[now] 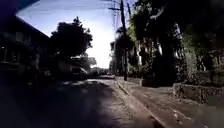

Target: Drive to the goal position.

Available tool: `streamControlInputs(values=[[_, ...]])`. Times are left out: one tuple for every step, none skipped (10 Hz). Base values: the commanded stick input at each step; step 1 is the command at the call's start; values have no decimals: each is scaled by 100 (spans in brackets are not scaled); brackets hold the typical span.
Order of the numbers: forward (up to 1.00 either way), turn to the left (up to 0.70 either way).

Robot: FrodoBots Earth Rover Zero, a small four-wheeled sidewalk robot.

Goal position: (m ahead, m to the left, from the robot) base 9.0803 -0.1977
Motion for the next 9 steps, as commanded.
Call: streamControlInputs(values=[[85,0],[85,0],[85,0],[85,0],[85,0],[85,0],[85,0],[85,3],[85,5]])
